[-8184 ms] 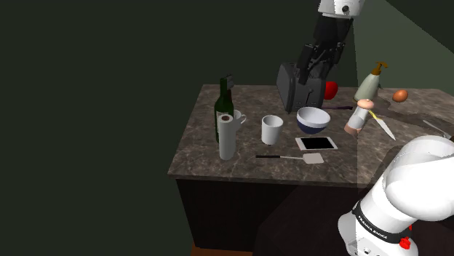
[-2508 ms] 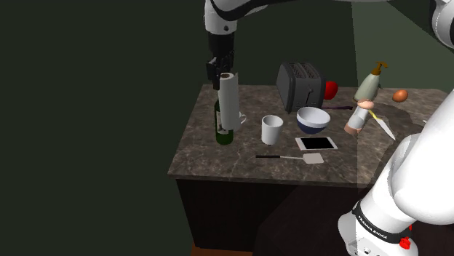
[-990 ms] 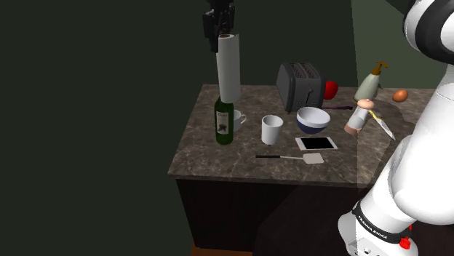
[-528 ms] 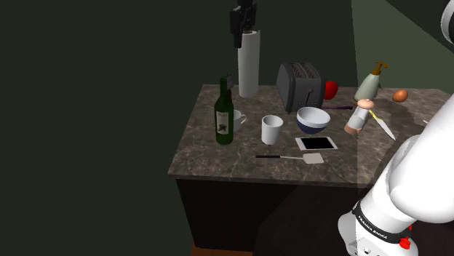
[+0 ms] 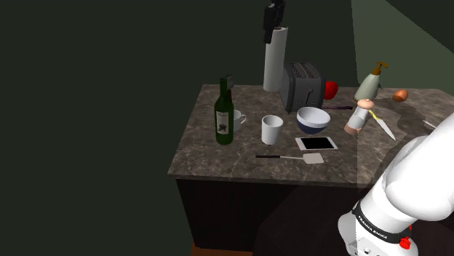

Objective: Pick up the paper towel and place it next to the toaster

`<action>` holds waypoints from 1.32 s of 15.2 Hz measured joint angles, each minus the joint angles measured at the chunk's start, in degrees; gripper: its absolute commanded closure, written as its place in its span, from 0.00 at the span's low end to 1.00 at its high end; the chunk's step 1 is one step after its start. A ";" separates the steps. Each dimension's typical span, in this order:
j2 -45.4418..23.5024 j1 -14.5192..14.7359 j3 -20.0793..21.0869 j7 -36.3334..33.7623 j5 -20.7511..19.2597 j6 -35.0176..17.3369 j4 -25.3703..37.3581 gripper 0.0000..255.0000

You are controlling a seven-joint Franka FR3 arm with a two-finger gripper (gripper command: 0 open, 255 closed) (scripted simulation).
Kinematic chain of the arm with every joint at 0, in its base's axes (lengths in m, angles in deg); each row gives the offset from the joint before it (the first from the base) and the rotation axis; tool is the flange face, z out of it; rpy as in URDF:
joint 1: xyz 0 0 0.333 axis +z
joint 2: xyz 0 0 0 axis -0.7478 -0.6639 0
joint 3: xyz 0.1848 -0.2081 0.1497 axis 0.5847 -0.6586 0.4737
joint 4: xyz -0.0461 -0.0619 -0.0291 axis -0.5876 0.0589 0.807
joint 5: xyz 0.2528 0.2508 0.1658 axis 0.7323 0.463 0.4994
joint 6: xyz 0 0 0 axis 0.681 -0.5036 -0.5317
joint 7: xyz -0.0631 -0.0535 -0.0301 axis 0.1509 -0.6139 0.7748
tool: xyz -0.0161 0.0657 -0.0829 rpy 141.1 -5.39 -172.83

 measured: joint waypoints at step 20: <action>0.10 -10.97 -18.07 29.00 -0.42 -0.23 0.41 1.00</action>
